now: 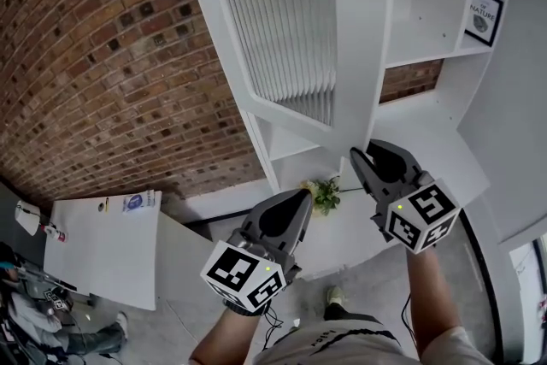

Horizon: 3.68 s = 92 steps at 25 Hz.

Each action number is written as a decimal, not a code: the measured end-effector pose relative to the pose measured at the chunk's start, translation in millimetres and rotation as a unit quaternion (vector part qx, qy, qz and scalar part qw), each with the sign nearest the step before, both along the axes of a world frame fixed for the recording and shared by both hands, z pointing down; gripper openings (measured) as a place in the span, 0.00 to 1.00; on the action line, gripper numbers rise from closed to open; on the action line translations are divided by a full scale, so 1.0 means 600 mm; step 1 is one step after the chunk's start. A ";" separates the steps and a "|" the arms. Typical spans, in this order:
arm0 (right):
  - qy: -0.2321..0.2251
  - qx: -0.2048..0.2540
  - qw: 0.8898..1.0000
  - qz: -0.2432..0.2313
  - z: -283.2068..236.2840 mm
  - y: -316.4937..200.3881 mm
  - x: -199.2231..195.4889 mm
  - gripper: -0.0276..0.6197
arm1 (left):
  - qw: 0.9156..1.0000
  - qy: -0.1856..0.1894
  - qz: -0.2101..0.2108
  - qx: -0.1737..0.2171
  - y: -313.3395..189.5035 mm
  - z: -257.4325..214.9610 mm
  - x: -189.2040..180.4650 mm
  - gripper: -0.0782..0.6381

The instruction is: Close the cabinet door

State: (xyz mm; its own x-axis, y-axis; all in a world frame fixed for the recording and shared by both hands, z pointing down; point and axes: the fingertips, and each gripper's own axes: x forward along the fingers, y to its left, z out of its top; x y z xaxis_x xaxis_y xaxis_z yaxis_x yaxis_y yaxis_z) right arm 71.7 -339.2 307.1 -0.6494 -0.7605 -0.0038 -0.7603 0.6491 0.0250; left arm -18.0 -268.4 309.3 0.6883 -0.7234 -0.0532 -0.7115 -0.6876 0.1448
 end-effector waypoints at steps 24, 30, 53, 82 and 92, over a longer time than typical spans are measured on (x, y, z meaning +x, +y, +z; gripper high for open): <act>0.010 0.019 1.000 -0.012 -0.001 -0.218 0.072 0.25 | 0.998 -0.014 -0.054 0.006 -0.142 -0.003 0.066 0.12; 0.027 0.024 0.999 0.022 -0.004 -0.255 0.075 0.27 | 0.998 -0.018 -0.059 0.001 -0.164 0.000 0.077 0.12; 0.053 0.026 0.996 0.071 -0.002 -0.356 0.066 0.28 | 0.997 -0.022 -0.076 -0.006 -0.208 0.018 0.065 0.12; 0.046 0.044 0.991 0.117 -0.013 -0.303 0.086 0.23 | 0.995 -0.012 -0.096 -0.014 -0.165 0.027 0.001 0.12; 0.013 0.016 0.997 0.078 0.003 -0.182 0.031 0.18 | 0.997 -0.004 -0.080 -0.005 -0.110 0.023 -0.021 0.12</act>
State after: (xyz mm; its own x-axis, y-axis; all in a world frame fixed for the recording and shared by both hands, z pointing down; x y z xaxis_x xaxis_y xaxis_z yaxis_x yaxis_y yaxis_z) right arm 90.1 -448.7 308.8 -0.5226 -0.8525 -0.0140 -0.8512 0.5207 0.0656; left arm -30.9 -334.5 323.3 0.5638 -0.8250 -0.0397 -0.8137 -0.5631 0.1445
